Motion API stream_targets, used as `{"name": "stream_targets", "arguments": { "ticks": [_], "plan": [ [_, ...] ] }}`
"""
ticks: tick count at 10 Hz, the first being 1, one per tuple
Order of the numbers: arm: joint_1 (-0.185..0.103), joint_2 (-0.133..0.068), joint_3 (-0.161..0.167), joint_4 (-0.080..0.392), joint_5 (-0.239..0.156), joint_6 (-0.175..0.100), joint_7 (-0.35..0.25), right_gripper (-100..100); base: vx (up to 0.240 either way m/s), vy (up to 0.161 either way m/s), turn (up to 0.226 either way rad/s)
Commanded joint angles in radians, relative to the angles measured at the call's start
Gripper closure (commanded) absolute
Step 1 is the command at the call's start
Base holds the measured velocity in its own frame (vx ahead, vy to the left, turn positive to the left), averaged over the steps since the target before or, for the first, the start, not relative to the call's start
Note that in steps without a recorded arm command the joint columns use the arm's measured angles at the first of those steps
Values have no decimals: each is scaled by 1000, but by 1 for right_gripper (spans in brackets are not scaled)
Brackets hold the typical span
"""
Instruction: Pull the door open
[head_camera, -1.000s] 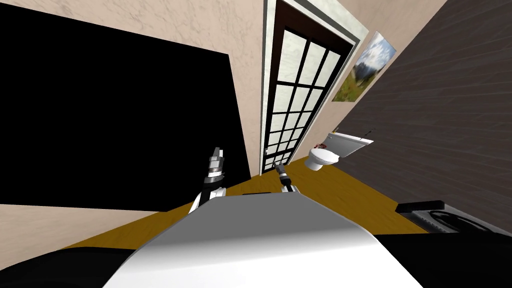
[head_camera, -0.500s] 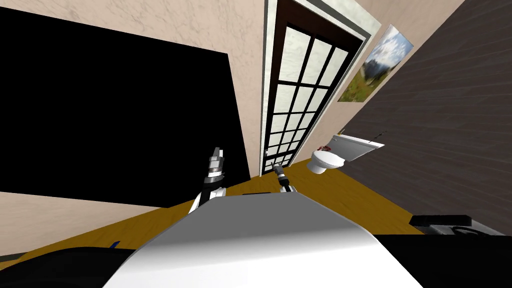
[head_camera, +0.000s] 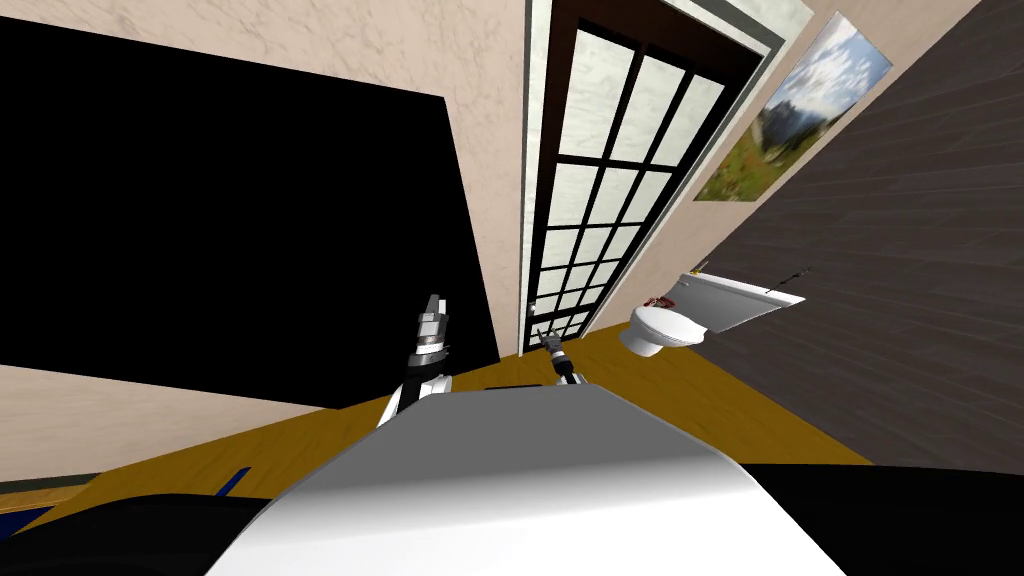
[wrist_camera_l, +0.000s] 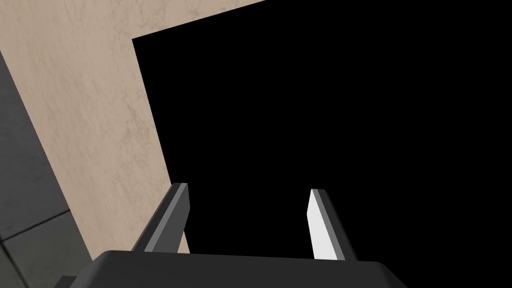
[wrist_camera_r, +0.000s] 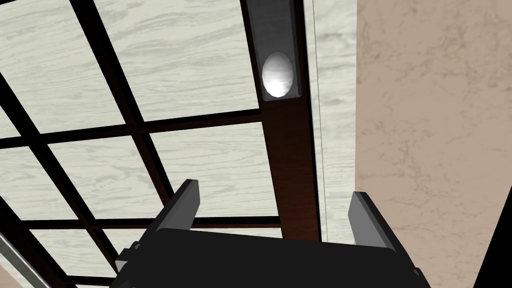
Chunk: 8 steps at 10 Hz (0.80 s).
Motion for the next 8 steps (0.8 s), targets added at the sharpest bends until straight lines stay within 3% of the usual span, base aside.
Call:
{"name": "stream_targets", "arguments": {
  "ticks": [1, 2, 5, 6, 8],
  "plan": [
    [-10, 6, -1, 27, 14, -6, 31, -100, 71, -58, 57],
    [-23, 13, -5, 63, 27, -17, 63, -100, 103, -99, 73],
    [-40, 23, -10, 109, 43, -30, 105, -100, 101, -62, 32],
    [-39, 21, -9, 103, 39, -27, 96, -100, 47, -23, 7],
    [-56, -1, -18, 127, -1, -30, 133, -100, -106, 38, 257]
  ]
}}
